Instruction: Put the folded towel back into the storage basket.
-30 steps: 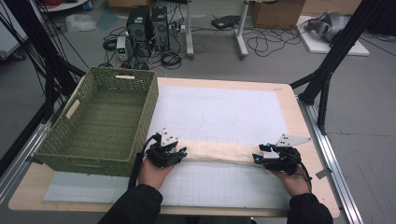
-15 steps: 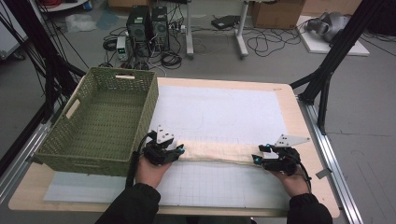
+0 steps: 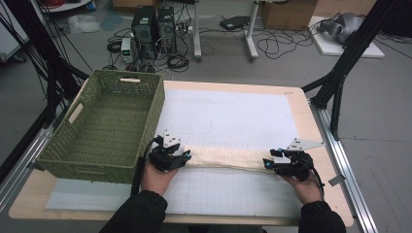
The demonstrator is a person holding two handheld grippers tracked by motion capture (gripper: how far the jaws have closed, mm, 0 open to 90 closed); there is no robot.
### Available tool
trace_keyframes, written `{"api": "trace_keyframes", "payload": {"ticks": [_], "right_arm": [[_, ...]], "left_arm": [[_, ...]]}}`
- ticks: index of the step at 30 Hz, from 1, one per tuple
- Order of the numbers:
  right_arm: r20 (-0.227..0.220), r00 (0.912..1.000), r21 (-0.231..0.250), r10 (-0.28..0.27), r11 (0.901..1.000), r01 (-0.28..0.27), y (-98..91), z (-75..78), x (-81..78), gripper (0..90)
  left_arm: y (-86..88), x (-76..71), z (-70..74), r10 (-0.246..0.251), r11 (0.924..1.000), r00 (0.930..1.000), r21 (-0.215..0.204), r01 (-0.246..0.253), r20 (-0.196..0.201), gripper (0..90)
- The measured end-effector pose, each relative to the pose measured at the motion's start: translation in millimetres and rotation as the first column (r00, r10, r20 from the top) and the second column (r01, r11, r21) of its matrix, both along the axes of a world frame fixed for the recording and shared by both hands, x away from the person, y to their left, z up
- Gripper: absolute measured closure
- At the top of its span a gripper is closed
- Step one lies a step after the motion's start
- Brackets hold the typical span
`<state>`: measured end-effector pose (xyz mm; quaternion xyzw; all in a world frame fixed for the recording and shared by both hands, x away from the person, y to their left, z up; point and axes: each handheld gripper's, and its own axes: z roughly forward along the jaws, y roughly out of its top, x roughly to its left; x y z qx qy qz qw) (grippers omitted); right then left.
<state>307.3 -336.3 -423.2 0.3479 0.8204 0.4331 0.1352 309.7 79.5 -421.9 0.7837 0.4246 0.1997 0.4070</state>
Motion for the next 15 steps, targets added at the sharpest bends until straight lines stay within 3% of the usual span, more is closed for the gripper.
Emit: {"api": "trace_keyframes", "payload": {"ticks": [5, 15], "right_arm": [[-0.001, 0.9993, 0.0, -0.039, 0.9993, 0.039, -2.5, 2.1, 0.8, 56.2], [-0.085, 0.9891, 0.039, -0.12, 0.9916, 0.124, -8.3, -4.7, 8.5, 58.5]], "left_arm": [[-0.2, -0.5, -4.2, 0.016, 0.9997, 0.9997, 0.019, -0.016, -0.016, 59.2], [-3.3, 0.2, -11.4, 0.041, 0.9976, 0.9975, 0.058, -0.038, -0.058, 57.4]]}}
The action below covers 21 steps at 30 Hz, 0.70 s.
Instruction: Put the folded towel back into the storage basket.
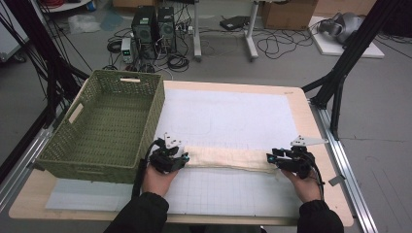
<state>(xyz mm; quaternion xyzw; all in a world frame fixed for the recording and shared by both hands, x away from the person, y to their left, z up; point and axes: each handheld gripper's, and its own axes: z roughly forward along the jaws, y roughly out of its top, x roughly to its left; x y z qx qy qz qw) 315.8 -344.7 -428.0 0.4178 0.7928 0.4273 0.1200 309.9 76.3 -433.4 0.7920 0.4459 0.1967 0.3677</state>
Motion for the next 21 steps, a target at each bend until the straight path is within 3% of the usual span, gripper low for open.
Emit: {"api": "trace_keyframes", "payload": {"ticks": [4, 7, 9, 14, 21], "right_arm": [[-0.034, 0.9994, -0.019, -0.004, 0.9998, 0.004, 0.2, -7.0, -1.2, 52.9], [-0.077, 0.997, -0.06, 0.004, 0.9981, -0.009, 2.6, -15.0, -2.4, 50.6], [-0.079, 0.9968, -0.054, 0.006, 0.9985, -0.011, 1.5, -15.9, -3.0, 48.5], [-0.08, 0.9968, -0.07, 0.003, 0.9975, -0.009, 2.9, -16.0, -5.7, 48.4], [-0.089, 0.9955, -0.074, 0.031, 0.9966, -0.037, 6.4, -15.6, -7.3, 64.8]], "left_arm": [[-0.3, -1.1, -3.0, -0.005, 0.9999, 1.0, 0.01, 0.005, -0.003, 56.7], [-1.5, -1.6, -3.7, 0.001, 0.9996, 1.0, 0.027, -0.001, 0.001, 54.1], [-1.8, -2.1, -3.7, 0.001, 0.9996, 1.0, 0.029, -0.001, 0.0, 53.6], [-4.1, -0.5, -6.5, -0.021, 0.9997, 0.9988, -0.01, 0.021, -0.045, 53.9], [-8.8, -1.4, -7.3, -0.067, 0.9976, 0.9965, -0.022, 0.066, -0.05, 73.1]]}}
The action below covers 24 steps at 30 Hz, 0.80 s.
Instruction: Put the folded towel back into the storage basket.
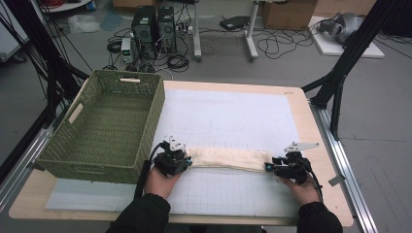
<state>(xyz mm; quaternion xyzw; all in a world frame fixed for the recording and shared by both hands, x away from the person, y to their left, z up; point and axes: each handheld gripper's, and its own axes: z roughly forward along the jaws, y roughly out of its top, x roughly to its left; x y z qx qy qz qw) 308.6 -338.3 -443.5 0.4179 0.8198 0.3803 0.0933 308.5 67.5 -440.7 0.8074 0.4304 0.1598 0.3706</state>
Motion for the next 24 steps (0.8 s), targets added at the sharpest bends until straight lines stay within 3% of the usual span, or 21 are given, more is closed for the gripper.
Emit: {"api": "trace_keyframes", "payload": {"ticks": [3, 6, 10, 16, 19, 21, 24], "right_arm": [[-0.016, 0.9995, 0.025, 0.026, 0.9994, -0.026, 0.2, -0.8, 0.7, 74.2], [-0.027, 0.9986, 0.047, 0.045, 0.9979, -0.044, -0.3, -1.6, 2.0, 78.2], [-0.037, 0.998, 0.073, 0.052, 0.9961, -0.049, -3.1, -2.3, 4.3, 79.8], [-0.007, 0.9976, 0.022, 0.069, 0.9973, -0.069, 2.8, 3.4, 16.9, 80.5], [0.003, 0.9969, 0.005, 0.079, 0.9969, -0.079, 11.3, 5.8, 28.0, 80.6], [0.008, 0.9968, 0.019, 0.08, 0.9966, -0.08, 16.0, 7.2, 36.5, 80.5], [0.015, 0.9968, 0.03, 0.078, 0.9964, -0.079, 22.7, 9.1, 46.2, 80.3]], "left_arm": [[-0.9, -0.8, 0.4, -0.002, 1.0, 1.0, 0.002, 0.002, 0.003, 77.9], [-4.9, -4.9, -0.2, 0.021, 0.9994, 0.9987, 0.026, -0.023, 0.047, 83.1], [-6.0, -8.8, 0.9, 0.036, 0.9983, 0.9972, 0.043, -0.039, 0.065, 84.4], [-0.4, -20.6, 4.7, 0.037, 0.9956, 0.996, 0.083, -0.044, 0.082, 84.7], [5.4, -29.3, 7.1, 0.057, 0.9945, 0.9949, 0.083, -0.063, 0.084, 84.7], [8.9, -35.5, 8.1, 0.073, 0.9945, 0.9941, 0.07, -0.079, 0.08, 84.6], [12.3, -43.2, 6.9, 0.063, 0.9942, 0.9945, 0.082, -0.07, 0.084, 84.6]]}}
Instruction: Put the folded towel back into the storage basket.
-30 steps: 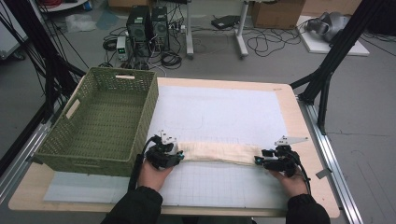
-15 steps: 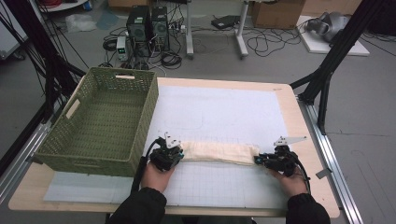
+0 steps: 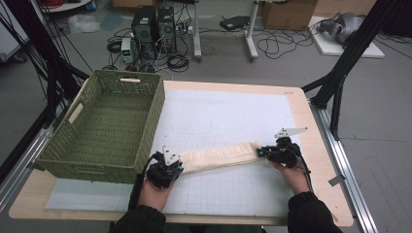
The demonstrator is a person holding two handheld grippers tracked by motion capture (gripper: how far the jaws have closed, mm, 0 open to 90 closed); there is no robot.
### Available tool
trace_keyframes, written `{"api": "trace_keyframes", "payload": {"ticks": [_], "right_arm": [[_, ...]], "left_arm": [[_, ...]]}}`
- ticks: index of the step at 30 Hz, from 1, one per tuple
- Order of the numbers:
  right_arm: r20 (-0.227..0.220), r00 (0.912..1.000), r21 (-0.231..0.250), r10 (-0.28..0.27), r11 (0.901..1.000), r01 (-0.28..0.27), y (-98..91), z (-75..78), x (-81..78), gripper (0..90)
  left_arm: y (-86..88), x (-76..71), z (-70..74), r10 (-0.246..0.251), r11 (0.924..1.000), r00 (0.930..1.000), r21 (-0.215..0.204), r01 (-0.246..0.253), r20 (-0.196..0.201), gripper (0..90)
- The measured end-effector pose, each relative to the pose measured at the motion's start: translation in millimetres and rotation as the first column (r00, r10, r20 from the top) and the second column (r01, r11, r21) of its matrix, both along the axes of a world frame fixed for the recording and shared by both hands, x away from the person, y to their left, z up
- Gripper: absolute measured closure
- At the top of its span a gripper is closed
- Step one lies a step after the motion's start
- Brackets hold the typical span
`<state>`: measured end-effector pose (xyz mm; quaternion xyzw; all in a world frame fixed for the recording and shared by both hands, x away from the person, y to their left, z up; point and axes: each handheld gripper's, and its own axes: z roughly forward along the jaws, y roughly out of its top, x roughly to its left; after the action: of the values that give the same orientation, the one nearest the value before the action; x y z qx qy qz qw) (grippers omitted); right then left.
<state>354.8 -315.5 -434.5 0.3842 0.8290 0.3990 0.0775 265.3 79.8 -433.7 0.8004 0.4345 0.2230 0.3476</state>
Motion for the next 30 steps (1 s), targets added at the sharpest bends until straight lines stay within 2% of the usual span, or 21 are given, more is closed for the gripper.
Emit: {"api": "trace_keyframes", "payload": {"ticks": [3, 5, 8, 10, 12, 14, 15, 17, 18, 22, 23, 24, 26, 27, 29, 30], "right_arm": [[-0.025, 0.9997, -0.018, -0.003, 0.9998, 0.002, 6.5, -8.0, 4.7, 73.6], [-0.029, 0.9993, 0.017, -0.023, 0.9996, 0.024, 3.8, -7.8, 4.8, 64.6], [-0.014, 0.9992, 0.05, -0.036, 0.9981, 0.037, -1.8, -2.1, 0.9, 59.5], [-0.01, 0.9992, 0.068, -0.04, 0.9969, 0.04, -3.4, 1.2, -2.0, 59.2], [-0.014, 0.9988, 0.04, -0.048, 0.998, 0.048, -2.2, 1.9, -4.0, 56.8], [-0.021, 0.9982, 0.051, -0.057, 0.997, 0.058, -3.1, -0.3, -3.4, 55.9], [-0.026, 0.9979, 0.054, -0.06, 0.9967, 0.061, -3.5, -1.1, -3.3, 56.0], [-0.029, 0.9978, 0.045, -0.06, 0.9971, 0.061, -2.9, -2.2, -2.9, 57.0], [-0.029, 0.998, 0.039, -0.056, 0.9976, 0.057, -2.4, -2.4, -2.8, 58.9], [-0.025, 0.9988, 0.022, -0.043, 0.9988, 0.044, 0.2, -3.1, -3.8, 68.2], [-0.022, 0.999, 0.024, -0.039, 0.999, 0.039, 0.1, -3.5, -4.2, 70.3], [-0.019, 0.9992, 0.024, -0.036, 0.999, 0.037, 0.0, -4.4, -4.3, 71.1], [-0.028, 0.9988, 0.033, -0.039, 0.9987, 0.04, -0.5, -5.2, -4.4, 72.9], [-0.027, 0.9989, 0.033, -0.037, 0.9987, 0.038, -0.8, -5.4, -4.4, 73.3], [-0.029, 0.9989, 0.033, -0.036, 0.9988, 0.037, -0.6, -5.6, -5.0, 75.2], [-0.026, 0.999, 0.033, -0.037, 0.9987, 0.037, -0.4, -5.8, -5.3, 76.3]], "left_arm": [[3.9, 1.3, -2.1, 0.002, 0.9999, 0.9999, -0.017, -0.003, -0.011, 81.9], [5.9, 1.5, 0.7, 0.007, 0.9992, 0.9999, -0.04, -0.006, 0.008, 70.7], [8.0, 1.3, 8.9, 0.006, 0.9986, 0.9992, -0.052, -0.004, 0.039, 60.7], [9.7, 2.8, 14.5, 0.0, 0.998, 0.9989, -0.064, 0.003, 0.046, 58.2], [10.6, 3.8, 17.8, -0.011, 0.9971, 0.9983, -0.075, 0.015, 0.058, 55.3], [10.2, 5.9, 19.4, -0.034, 0.9954, 0.9977, -0.087, 0.039, 0.059, 53.9], [9.3, 7.3, 20.3, -0.047, 0.9954, 0.9969, -0.08, 0.052, 0.063, 54.0], [5.9, 12.1, 21.9, -0.085, 0.9909, 0.9939, -0.098, 0.091, 0.07, 54.1], [3.8, 14.3, 22.7, -0.099, 0.9899, 0.9927, -0.094, 0.106, 0.068, 54.3], [-13.9, 30.8, 26.0, -0.223, 0.9713, 0.9733, -0.073, 0.226, 0.055, 54.1], [-19.1, 36.7, 27.9, -0.257, 0.9618, 0.9654, -0.086, 0.26, 0.045, 53.8], [-22.4, 40.2, 29.1, -0.278, 0.9558, 0.9596, -0.087, 0.281, 0.045, 52.8], [-32.0, 47.9, 31.4, -0.333, 0.9385, 0.9419, -0.082, 0.335, 0.047, 51.4], [-38.9, 51.9, 32.2, -0.365, 0.9257, 0.93, -0.09, 0.367, 0.044, 50.1], [-50.4, 56.6, 32.7, -0.407, 0.9096, 0.9118, -0.067, 0.41, 0.054, 50.0], [-56.3, 59.6, 32.9, -0.431, 0.8986, 0.9016, -0.073, 0.433, 0.043, 49.9]]}}
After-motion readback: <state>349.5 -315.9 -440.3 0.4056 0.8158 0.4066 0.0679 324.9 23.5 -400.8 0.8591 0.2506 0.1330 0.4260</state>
